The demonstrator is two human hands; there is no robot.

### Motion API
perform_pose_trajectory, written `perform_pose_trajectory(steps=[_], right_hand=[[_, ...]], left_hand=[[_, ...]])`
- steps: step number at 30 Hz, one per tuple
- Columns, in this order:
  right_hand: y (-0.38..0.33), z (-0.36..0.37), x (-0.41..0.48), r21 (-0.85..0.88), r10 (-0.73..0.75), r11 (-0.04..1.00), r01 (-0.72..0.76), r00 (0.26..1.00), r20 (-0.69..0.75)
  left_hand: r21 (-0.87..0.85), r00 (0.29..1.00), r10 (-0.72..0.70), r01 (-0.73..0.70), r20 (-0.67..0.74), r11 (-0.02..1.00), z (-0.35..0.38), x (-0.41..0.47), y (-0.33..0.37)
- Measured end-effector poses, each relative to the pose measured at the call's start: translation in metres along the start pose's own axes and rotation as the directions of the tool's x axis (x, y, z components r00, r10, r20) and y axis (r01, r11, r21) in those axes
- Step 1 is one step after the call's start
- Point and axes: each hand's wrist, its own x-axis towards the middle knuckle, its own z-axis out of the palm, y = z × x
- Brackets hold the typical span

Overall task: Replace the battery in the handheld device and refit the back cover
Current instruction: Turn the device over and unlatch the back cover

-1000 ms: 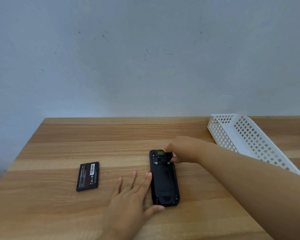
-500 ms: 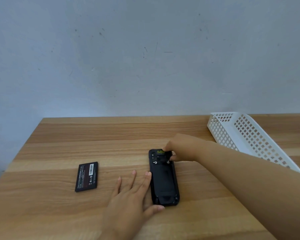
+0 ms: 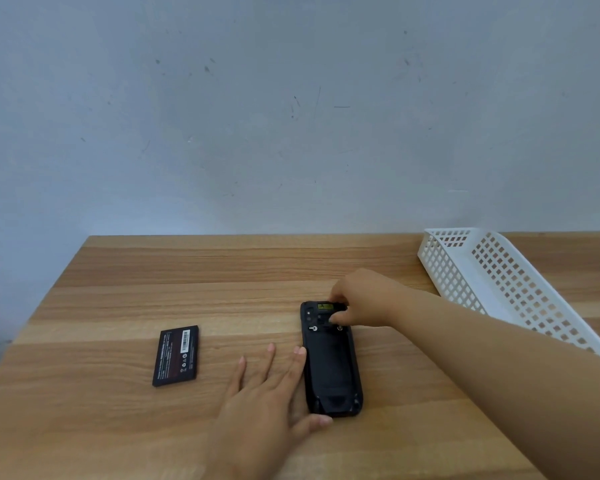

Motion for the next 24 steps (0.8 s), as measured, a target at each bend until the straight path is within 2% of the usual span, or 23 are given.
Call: perform_pose_trajectory(steps=[2, 5, 7, 10, 13, 19, 24], right_hand=[[-0.008, -0.001, 0.003, 0.04, 0.047, 0.998, -0.047, 0.999, 0.002], [-0.022, -0.003, 0.009, -0.001, 0.086, 0.996, -0.086, 0.995, 0.044], [-0.029, -0.005, 0.011, -0.024, 0.102, 0.995, -0.101, 0.993, 0.055], [-0.036, -0.007, 0.011, -0.036, 0.117, 0.993, -0.115, 0.993, 0.029], [-0.041, -0.007, 0.01, -0.053, 0.129, 0.99, -0.129, 0.992, -0.003], [-0.051, 0.006, 0.014, 0.031, 0.185, 0.982, -0.184, 0.983, -0.012], [-0.052, 0.011, 0.014, 0.058, 0.208, 0.977, -0.205, 0.977, -0.042]], left_hand=[[-0.022, 1.0, -0.013, 0.014, 0.01, 1.0, -0.007, 0.0, 0.003], [-0.025, 0.999, 0.0, 0.001, 0.037, 1.0, -0.01, 0.002, 0.005], [-0.022, 0.999, 0.011, -0.011, -0.031, 1.0, -0.01, 0.002, 0.006], [-0.053, 0.998, -0.003, 0.006, 0.061, 0.999, -0.006, 0.0, 0.005], [-0.033, 0.998, 0.01, -0.008, 0.066, 0.999, -0.008, -0.001, 0.005], [-0.05, 0.995, 0.013, -0.008, 0.099, 0.999, -0.013, -0.002, 0.007], [-0.061, 0.997, 0.015, -0.01, 0.072, 0.998, -0.013, -0.002, 0.006]])
